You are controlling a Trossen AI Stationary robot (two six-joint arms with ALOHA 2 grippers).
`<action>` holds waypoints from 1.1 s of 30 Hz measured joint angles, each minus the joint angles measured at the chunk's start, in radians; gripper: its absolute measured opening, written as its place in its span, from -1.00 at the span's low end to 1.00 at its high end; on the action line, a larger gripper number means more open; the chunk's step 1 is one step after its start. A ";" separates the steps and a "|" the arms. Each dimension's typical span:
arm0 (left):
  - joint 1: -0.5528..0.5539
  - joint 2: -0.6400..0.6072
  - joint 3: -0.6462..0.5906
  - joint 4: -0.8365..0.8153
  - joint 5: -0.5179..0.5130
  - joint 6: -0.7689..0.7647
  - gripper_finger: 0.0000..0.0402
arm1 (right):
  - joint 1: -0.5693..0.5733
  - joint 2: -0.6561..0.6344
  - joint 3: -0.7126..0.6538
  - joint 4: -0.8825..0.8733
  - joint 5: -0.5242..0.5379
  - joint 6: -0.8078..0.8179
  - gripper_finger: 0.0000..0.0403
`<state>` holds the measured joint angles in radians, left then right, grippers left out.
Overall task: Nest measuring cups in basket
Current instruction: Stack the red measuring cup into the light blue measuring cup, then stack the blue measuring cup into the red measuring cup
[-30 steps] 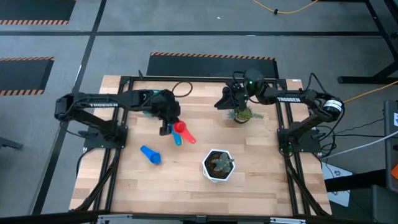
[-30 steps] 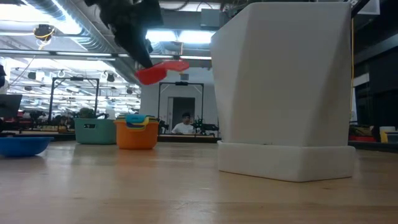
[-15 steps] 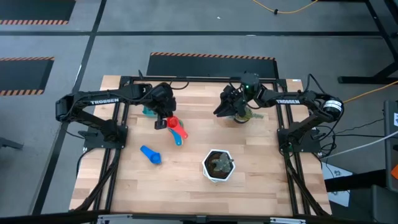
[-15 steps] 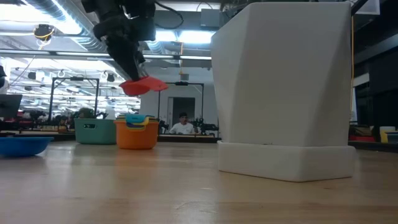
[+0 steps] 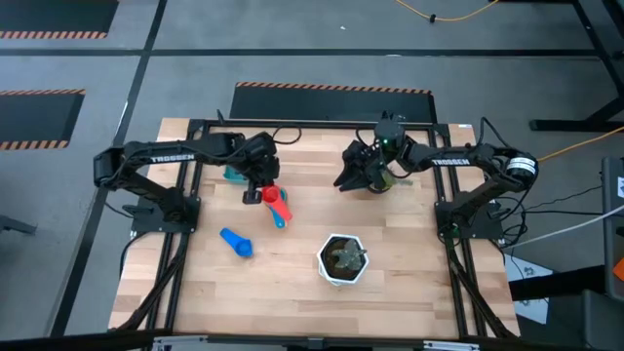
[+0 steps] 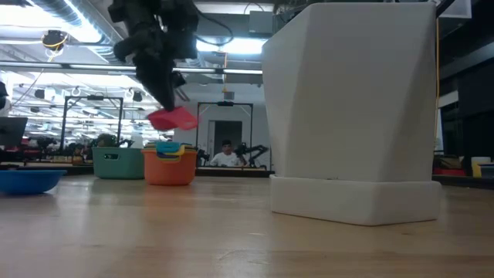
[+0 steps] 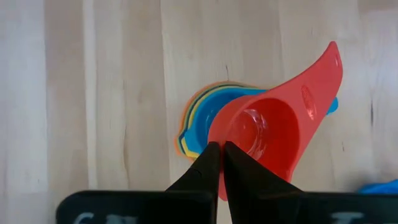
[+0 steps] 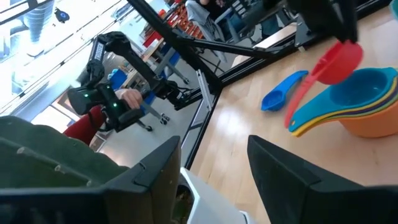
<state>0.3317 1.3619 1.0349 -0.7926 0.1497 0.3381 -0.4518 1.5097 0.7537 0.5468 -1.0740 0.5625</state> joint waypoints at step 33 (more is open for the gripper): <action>-0.051 0.041 0.000 -0.019 0.012 -0.313 -0.64 | 0.071 0.000 0.000 0.000 0.026 -0.050 -0.05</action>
<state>0.2805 1.4029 1.0344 -0.8112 0.1622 0.0249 -0.3805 1.5097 0.7540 0.5472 -1.0481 0.5125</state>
